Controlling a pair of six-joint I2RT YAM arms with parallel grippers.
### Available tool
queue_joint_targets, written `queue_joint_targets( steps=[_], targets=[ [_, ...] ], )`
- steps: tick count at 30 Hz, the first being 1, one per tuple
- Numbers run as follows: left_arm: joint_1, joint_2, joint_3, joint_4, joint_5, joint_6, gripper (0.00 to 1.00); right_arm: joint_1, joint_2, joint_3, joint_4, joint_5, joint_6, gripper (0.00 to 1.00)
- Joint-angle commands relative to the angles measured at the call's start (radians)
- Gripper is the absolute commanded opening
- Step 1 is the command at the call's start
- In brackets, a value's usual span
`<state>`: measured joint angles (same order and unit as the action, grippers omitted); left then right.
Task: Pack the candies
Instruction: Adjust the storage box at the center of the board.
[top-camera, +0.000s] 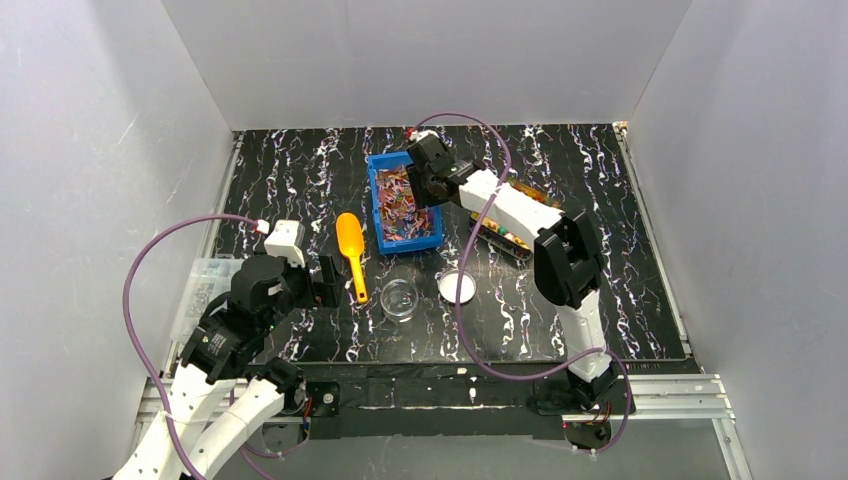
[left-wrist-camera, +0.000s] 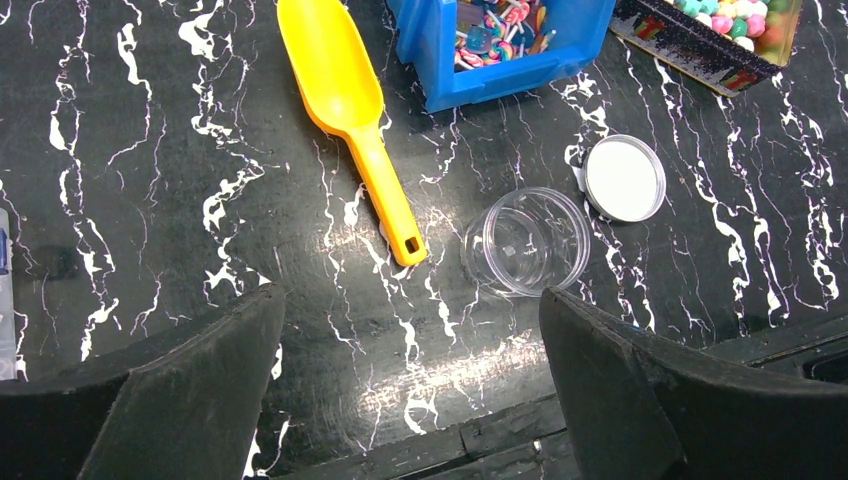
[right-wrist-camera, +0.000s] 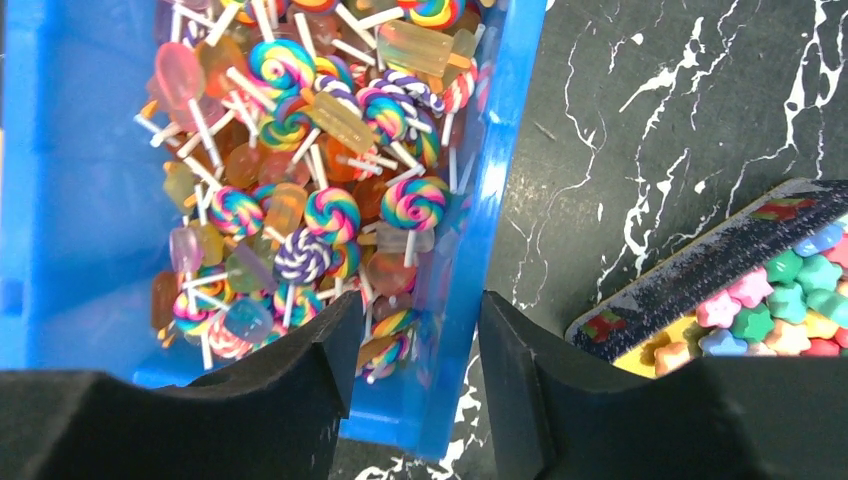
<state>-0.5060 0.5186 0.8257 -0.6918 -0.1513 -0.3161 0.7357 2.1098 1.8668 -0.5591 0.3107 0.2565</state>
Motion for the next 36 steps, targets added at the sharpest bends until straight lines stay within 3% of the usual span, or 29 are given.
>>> queue_joint_targets(
  steps=[1, 17, 30, 36],
  targets=[
    [-0.003, -0.005, -0.003, -0.02, -0.025, 0.0, 0.99, 0.02, -0.136, -0.014, -0.001, 0.028, 0.001, 0.58],
    [-0.003, -0.011, -0.002, -0.022, -0.024, 0.0, 0.99, -0.027, -0.405, -0.239, -0.046, 0.295, 0.168, 0.7],
    [-0.003, -0.017, -0.004, -0.021, -0.025, -0.001, 0.99, -0.139, -0.341, -0.305, -0.032, 0.307, 0.389, 0.74],
    [-0.004, -0.022, -0.003, -0.021, -0.025, -0.002, 0.99, -0.176, -0.252, -0.28, -0.035, 0.281, 0.493, 0.71]
  ],
)
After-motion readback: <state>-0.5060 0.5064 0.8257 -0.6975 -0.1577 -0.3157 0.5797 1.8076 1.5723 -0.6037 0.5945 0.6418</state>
